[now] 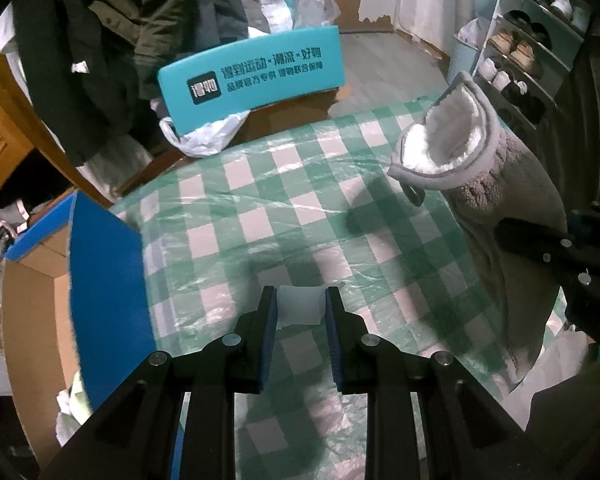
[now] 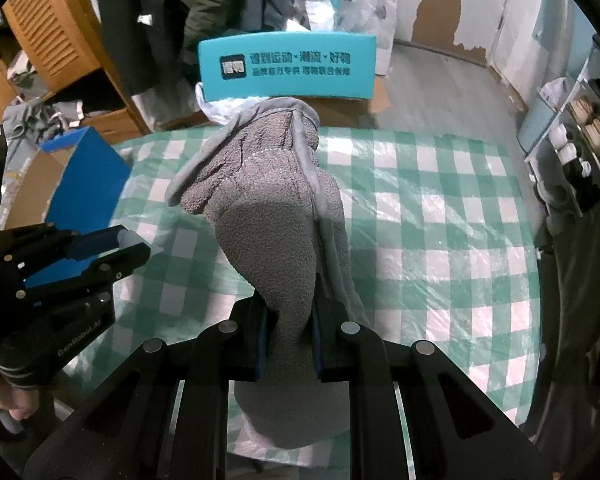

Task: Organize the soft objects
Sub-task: 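Lift the slipper with the right gripper while the left gripper carries the white item toward the box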

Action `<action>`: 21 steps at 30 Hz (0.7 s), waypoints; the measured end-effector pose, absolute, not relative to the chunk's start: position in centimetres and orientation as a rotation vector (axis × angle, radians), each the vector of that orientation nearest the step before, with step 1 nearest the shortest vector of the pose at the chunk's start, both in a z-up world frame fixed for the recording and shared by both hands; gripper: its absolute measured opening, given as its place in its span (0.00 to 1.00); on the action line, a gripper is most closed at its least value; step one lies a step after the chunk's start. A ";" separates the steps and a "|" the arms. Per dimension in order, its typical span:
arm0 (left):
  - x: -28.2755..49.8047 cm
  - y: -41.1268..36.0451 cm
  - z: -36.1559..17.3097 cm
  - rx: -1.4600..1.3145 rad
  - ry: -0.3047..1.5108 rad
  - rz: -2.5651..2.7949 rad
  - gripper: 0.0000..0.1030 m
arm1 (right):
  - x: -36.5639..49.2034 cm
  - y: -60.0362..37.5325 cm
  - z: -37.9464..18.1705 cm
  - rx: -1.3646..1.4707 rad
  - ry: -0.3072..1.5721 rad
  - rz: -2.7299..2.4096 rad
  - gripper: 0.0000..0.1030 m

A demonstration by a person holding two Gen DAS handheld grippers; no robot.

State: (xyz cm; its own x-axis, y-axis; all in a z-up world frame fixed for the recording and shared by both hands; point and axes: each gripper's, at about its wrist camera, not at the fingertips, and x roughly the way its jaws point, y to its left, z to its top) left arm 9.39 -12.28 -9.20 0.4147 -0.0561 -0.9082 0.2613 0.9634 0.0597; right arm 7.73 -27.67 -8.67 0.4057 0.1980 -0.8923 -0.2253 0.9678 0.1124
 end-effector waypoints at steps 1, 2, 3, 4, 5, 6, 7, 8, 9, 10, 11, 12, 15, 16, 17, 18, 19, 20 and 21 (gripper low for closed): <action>9.2 -12.1 -9.0 0.201 1.125 -0.199 0.23 | 7.7 -27.5 -8.4 -0.027 1.117 0.270 0.14; 9.1 -11.9 -8.7 0.198 1.121 -0.197 0.23 | 7.6 -27.4 -8.3 -0.027 1.112 0.273 0.14; 9.0 -11.7 -8.6 0.196 1.117 -0.194 0.23 | 7.5 -27.2 -8.0 -0.028 1.107 0.277 0.14; 8.9 -11.5 -8.3 0.195 1.113 -0.190 0.23 | 7.5 -27.0 -7.8 -0.030 1.103 0.281 0.14; 8.8 -11.3 -8.2 0.193 1.110 -0.185 0.23 | 7.4 -26.9 -7.7 -0.031 1.099 0.283 0.14; 8.7 -11.1 -8.0 0.191 1.108 -0.181 0.23 | 7.4 -26.7 -7.4 -0.033 1.095 0.288 0.14; 8.6 -10.8 -7.8 0.188 1.105 -0.176 0.23 | 7.3 -26.5 -7.3 -0.035 1.092 0.292 0.14; 8.5 -10.6 -7.6 0.185 1.102 -0.172 0.23 | 7.2 -26.3 -7.1 -0.037 1.088 0.295 0.14; 8.4 -10.4 -7.5 0.183 1.099 -0.169 0.23 | 7.2 -26.0 -6.8 -0.040 1.084 0.301 0.14; 8.2 -10.1 -7.2 0.182 1.094 -0.162 0.23 | 7.2 -25.8 -6.6 -0.041 1.081 0.304 0.14; 8.2 -9.9 -7.0 0.180 1.090 -0.158 0.23 | 7.1 -25.6 -6.4 -0.044 1.077 0.310 0.14; 8.0 -9.6 -6.8 0.178 1.085 -0.155 0.23 | 7.1 -25.4 -6.3 -0.045 1.074 0.313 0.14; 7.7 -8.8 -6.2 0.172 1.072 -0.144 0.23 | 7.0 -24.6 -5.9 -0.053 1.065 0.327 0.14; 7.6 -8.4 -5.9 0.171 1.066 -0.138 0.23 | 7.0 -24.4 -5.8 -0.055 1.063 0.332 0.14; 7.5 -8.2 -5.8 0.170 1.063 -0.134 0.23 | 7.0 -24.1 -5.7 -0.058 1.061 0.337 0.14; 7.5 -7.9 -5.6 0.168 1.060 -0.129 0.23 | 6.9 -23.8 -5.6 -0.061 1.058 0.342 0.14; 7.4 -7.6 -5.4 0.166 1.057 -0.124 0.23 | 6.9 -23.5 -5.4 -0.063 1.056 0.347 0.14; 7.3 -7.3 -5.3 0.166 1.056 -0.120 0.23 | 6.9 -23.2 -5.3 -0.067 1.053 0.352 0.14; 7.3 -7.0 -5.2 0.165 1.053 -0.115 0.23 | 6.9 -22.9 -5.1 -0.070 1.050 0.358 0.14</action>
State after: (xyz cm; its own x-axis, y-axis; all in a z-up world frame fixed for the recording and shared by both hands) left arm 7.27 -7.04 -5.17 0.4904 -0.0152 -0.8713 0.1732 0.9816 0.0803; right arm 6.86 -22.89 -5.13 0.4456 0.2552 -0.8581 -0.3218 0.9401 0.1125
